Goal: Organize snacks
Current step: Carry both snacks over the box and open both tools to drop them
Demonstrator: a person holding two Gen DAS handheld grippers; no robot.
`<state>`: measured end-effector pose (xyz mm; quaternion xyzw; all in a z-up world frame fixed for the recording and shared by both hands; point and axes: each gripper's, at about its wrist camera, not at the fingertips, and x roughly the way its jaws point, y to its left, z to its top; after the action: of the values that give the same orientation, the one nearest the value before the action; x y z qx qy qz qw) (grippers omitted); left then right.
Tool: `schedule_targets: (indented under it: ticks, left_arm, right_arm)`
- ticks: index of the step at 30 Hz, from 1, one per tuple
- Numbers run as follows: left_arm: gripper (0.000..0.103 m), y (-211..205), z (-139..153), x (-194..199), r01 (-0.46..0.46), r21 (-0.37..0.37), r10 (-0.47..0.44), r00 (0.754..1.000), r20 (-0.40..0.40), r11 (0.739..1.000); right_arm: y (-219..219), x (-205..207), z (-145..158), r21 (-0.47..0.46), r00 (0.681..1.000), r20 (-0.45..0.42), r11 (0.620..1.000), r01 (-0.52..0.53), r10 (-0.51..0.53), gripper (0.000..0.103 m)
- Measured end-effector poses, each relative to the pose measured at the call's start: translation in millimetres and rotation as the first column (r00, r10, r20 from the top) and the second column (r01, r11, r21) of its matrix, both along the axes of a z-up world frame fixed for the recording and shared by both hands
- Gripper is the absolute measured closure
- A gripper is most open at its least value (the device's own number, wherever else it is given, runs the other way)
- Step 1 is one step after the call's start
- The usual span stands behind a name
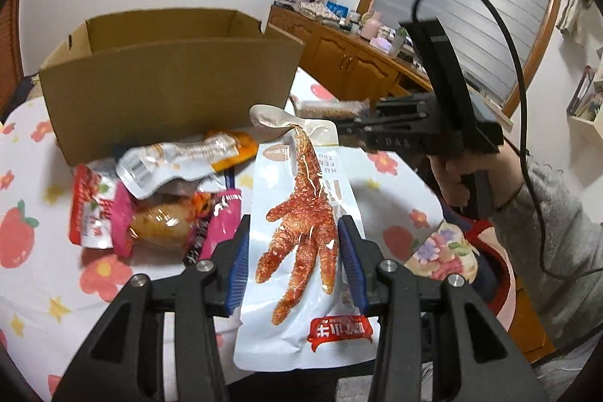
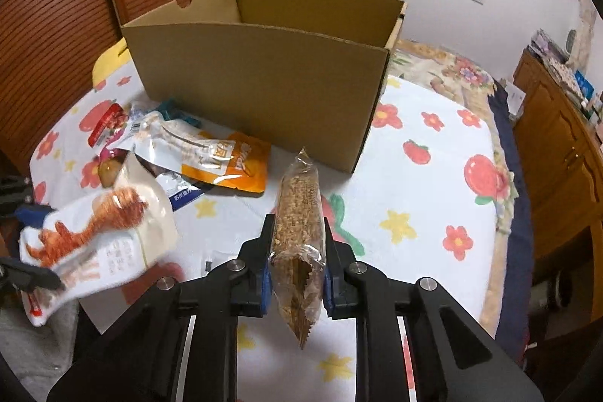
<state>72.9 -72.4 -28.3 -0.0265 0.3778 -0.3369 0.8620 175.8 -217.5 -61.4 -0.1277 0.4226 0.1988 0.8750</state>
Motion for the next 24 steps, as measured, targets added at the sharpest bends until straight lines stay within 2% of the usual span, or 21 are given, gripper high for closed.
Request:
schedule_targets:
  ticks: [13,18,24]
  left_arm:
    - [0.061,35,43,31,-0.113,0.004,0.111,0.985,0.134,0.994]
    - [0.061,49,62,56,-0.162,0.024,0.154,0.968,0.198,0.987]
    - [0.061,61,78,88,-0.218,0.026,0.206,0.949,0.239,0.976]
  right_arm:
    - [6,-16,59,0.05,0.99,0.138,0.999,0.001,-0.008,0.085]
    - [16,-6,78,0.081,0.981,0.191,0.997,0.003,-0.019,0.085]
    - [33,15,95,0.101,0.971,0.236,0.995,0.005,-0.029,0.085]
